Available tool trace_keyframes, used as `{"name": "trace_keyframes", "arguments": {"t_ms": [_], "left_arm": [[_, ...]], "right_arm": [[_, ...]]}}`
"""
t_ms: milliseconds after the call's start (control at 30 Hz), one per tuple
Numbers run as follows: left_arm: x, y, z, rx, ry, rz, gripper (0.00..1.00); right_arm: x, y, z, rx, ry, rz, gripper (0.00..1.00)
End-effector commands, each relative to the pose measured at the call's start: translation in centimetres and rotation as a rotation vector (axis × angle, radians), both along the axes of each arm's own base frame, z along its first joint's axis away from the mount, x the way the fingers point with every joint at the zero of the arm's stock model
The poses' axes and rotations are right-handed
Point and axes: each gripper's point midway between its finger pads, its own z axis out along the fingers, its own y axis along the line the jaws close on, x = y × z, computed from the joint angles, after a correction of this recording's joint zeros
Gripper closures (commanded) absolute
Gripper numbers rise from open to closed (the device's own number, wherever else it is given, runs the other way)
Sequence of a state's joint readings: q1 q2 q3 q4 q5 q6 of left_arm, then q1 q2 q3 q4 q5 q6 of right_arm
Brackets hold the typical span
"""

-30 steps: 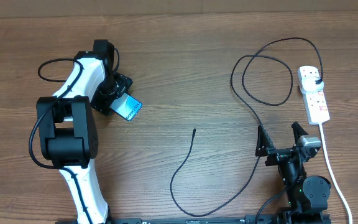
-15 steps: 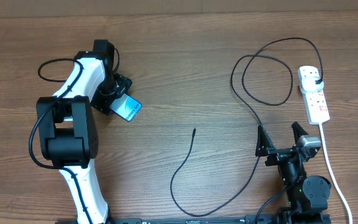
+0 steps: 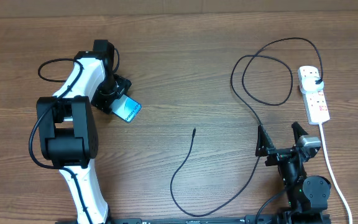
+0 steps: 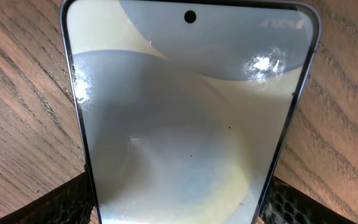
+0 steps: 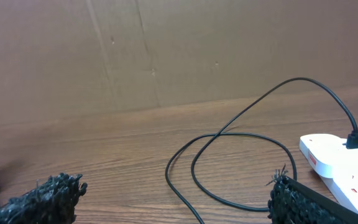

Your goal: Plug charger to phone and switch on socket

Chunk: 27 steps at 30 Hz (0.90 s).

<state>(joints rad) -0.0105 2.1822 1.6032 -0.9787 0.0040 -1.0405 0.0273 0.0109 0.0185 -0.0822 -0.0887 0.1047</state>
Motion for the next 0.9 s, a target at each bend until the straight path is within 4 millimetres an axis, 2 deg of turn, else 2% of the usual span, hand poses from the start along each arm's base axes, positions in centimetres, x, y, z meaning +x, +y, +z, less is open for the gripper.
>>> {"name": "trace_keyframes", "arguments": {"t_ms": [0, 233, 400, 867], "left_arm": [[-1.72, 0.66, -2.18, 0.015, 0.077, -0.006, 0.15], [-1.82, 0.66, -2.17, 0.015, 0.082, -0.006, 0.10], [-1.81, 0.64, -2.17, 0.013, 0.081, -0.006, 0.00], [-1.83, 0.58, -2.31, 0.012, 0.083, -0.006, 0.00]], "right_arm": [[0.02, -0.02, -0.23, -0.001, -0.002, -0.004, 0.00], [0.02, -0.02, -0.23, -0.001, -0.002, -0.004, 0.00], [0.02, -0.02, -0.23, -0.001, -0.002, -0.004, 0.00], [0.02, -0.02, -0.23, -0.001, -0.002, -0.004, 0.00]]}}
